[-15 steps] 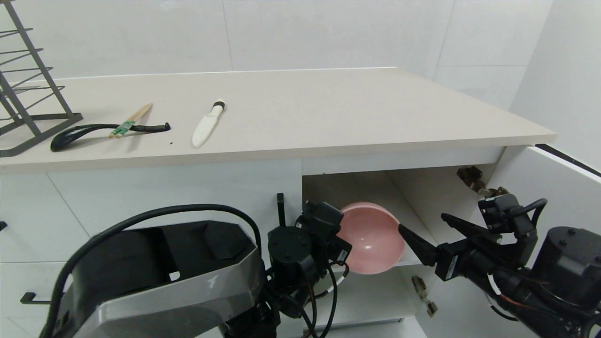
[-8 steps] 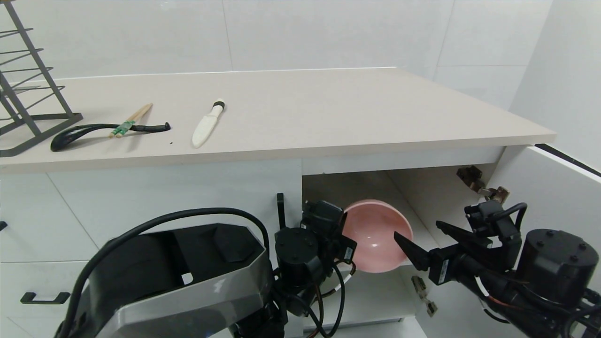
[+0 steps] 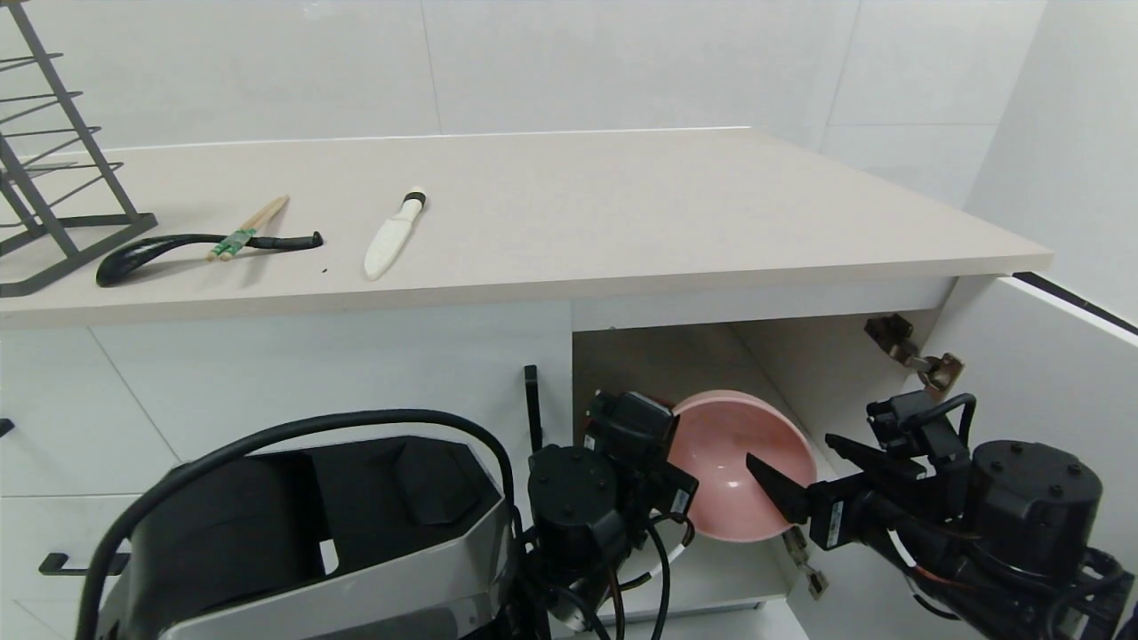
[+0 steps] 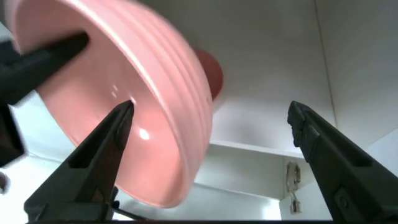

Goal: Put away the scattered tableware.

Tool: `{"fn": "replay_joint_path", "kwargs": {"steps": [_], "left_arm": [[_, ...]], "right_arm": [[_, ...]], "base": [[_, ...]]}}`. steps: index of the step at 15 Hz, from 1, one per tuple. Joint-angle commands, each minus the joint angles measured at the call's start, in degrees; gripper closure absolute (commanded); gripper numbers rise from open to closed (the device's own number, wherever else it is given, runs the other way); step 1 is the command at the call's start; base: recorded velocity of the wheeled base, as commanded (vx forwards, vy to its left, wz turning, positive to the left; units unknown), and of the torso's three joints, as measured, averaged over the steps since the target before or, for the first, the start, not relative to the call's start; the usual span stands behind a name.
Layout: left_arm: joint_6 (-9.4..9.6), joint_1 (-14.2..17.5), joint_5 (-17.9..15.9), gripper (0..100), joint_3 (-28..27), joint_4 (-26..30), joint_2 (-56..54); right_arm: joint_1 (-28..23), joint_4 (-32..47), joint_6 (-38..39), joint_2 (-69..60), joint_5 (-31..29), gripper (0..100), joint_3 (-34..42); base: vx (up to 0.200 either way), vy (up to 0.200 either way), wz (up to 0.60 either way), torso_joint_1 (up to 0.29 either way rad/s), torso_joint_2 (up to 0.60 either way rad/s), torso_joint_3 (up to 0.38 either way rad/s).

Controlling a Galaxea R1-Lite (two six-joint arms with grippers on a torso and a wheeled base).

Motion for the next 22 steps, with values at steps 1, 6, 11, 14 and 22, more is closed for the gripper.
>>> {"fn": "replay_joint_path", "kwargs": {"steps": [1,6,11,14,22], "left_arm": [[0.01,0.0,0.1,100,0.0,-0.1,-1.5],[0.01,-0.3,0.1,100,0.0,-0.1,-1.5],[0.1,-1.3,0.1,0,0.2,-0.1,-1.3],[0.28,-2.7,0.1,0,1.7,-0.1,-3.2],[0.19,-10.7,-0.2,0,21.0,-0.1,-19.5]], "right_arm": [[-0.1,-0.1,0.0,0.3,0.0,0,0.3],[0.2,-0.1,-0.1,0.1,0.0,100,0.5],[3.2,-0.1,0.0,-0.8,-0.1,100,0.2],[-0.9,-0.1,0.0,1.6,-0.1,100,-0.3],[-1.4,-0.1,0.5,3.2,-0.1,100,0.0]], "base": [[0.0,0.0,0.0,0.0,0.0,0.0],[0.0,0.0,0.0,0.0,0.0,0.0],[0.0,0.0,0.0,0.0,0.0,0.0],[0.0,0.0,0.0,0.0,0.0,0.0],[0.0,0.0,0.0,0.0,0.0,0.0]]}}
